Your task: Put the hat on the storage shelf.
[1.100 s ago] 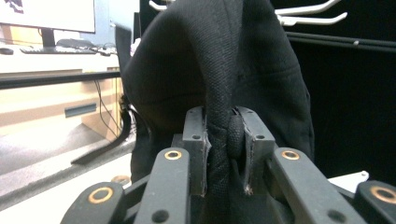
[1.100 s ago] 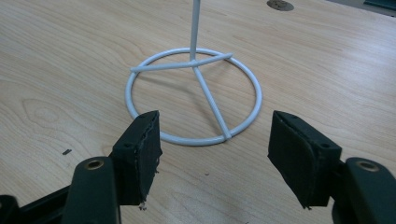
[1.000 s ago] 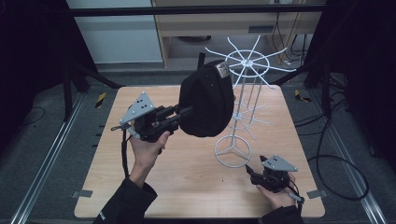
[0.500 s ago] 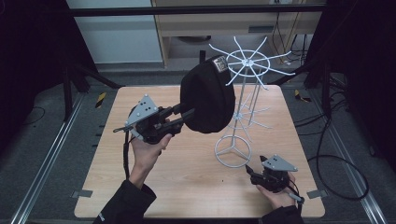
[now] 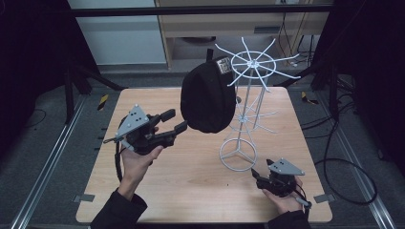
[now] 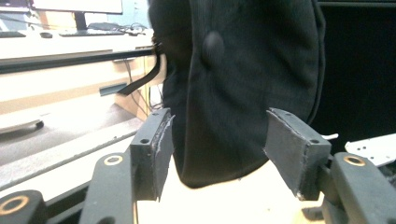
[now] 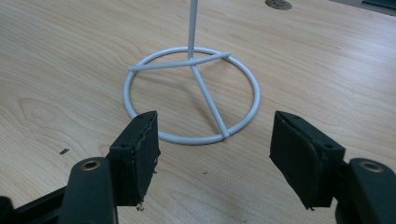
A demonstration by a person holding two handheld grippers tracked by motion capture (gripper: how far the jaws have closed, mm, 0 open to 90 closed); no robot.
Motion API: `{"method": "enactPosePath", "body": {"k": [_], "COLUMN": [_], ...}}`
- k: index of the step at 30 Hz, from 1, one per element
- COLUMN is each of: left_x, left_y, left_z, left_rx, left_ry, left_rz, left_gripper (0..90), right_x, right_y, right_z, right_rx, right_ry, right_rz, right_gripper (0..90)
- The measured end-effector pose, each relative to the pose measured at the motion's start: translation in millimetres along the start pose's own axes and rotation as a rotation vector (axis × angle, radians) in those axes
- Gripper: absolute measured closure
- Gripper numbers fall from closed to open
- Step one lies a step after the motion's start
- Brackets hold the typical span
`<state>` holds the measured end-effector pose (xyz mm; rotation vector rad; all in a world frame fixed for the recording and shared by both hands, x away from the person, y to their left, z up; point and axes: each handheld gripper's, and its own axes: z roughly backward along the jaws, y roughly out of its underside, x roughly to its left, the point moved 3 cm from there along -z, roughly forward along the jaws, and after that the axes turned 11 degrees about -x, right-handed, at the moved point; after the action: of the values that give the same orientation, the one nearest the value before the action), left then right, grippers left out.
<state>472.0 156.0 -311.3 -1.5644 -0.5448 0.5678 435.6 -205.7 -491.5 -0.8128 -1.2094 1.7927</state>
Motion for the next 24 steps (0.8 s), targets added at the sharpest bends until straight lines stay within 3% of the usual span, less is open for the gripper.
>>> {"method": "enactPosePath", "body": {"k": [5,6,11,12,13,20,24], "left_x": [7.0,12.2,23.0,28.9,28.9,45.1,50.5], "left_y": [14.3,24.1,44.4,54.8,54.8,100.5,120.0], "left_z": [16.4,27.4,47.2,56.6,56.6,83.5,93.4], "left_rx": [0.021,0.033,0.073,0.097,0.097,0.21,0.25], "left_ry": [-0.038,-0.068,-0.131,-0.158,-0.158,-0.262,-0.3], "left_rz": [0.004,0.018,0.031,0.044,0.044,0.092,0.102], "left_gripper": [36.6,36.6,33.6,32.8,32.5,29.3,26.6], "right_x": [-0.6,-0.8,-3.2,-4.3,-4.3,-8.9,-13.0], "right_y": [0.5,0.5,1.1,1.3,1.3,3.3,5.2], "right_z": [0.6,0.8,1.7,1.9,1.9,3.4,4.6], "right_rx": [0.001,0.0,0.0,-0.001,-0.001,-0.003,-0.001], "right_ry": [0.004,0.004,0.013,0.018,0.018,0.036,0.048], "right_rz": [-0.014,-0.016,-0.027,-0.034,-0.034,-0.05,-0.059], "right_gripper": [31.3,30.9,28.5,27.5,27.5,23.1,21.1]}}
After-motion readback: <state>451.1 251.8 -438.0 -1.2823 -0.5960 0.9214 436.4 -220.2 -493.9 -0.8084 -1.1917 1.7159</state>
